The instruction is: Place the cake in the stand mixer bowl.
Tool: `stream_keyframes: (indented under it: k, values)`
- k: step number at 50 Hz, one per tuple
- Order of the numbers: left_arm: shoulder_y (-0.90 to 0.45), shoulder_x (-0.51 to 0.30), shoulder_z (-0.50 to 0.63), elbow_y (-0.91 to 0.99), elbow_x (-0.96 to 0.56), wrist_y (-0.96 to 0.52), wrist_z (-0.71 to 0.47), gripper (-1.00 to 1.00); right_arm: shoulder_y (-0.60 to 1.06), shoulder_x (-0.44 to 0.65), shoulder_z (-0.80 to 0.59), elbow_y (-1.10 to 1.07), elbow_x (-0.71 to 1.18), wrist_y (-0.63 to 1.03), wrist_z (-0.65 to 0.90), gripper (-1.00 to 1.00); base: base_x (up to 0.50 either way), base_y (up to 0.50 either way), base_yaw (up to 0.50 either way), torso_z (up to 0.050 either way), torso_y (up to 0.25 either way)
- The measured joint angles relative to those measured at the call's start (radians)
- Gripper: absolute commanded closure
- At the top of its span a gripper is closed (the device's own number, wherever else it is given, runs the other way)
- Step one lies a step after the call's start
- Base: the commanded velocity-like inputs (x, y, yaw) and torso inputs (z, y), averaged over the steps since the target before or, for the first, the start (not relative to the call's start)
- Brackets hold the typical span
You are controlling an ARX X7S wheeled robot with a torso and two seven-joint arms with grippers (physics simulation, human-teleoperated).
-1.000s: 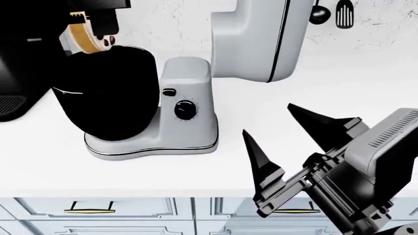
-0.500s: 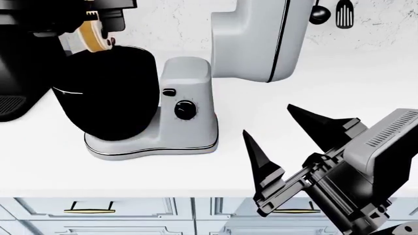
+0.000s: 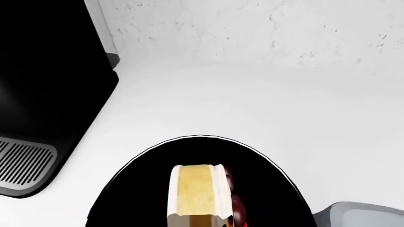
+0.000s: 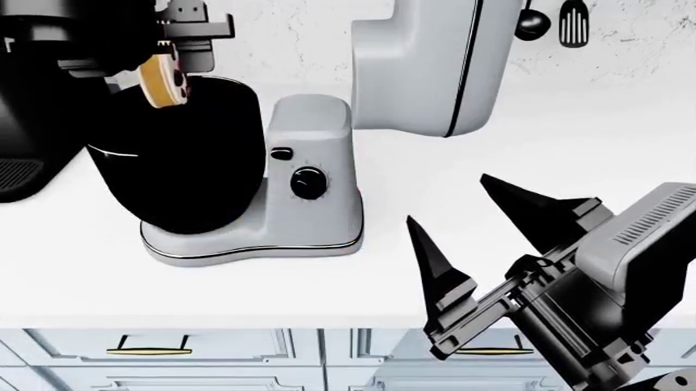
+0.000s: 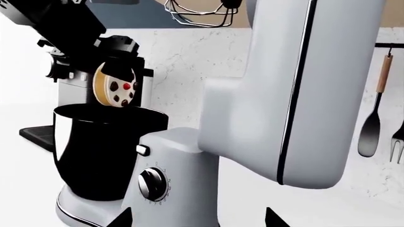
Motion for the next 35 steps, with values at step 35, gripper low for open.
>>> stream_keyframes:
  k: [35]
  values:
    - [0.017, 0.027, 0.059, -0.088, -0.064, -0.097, -0.028, 1.00, -0.011, 0.006, 0.008, 0.000, -0.003, -0.013, -0.002, -1.00, 0.00, 0.00, 0.00, 0.000, 0.001]
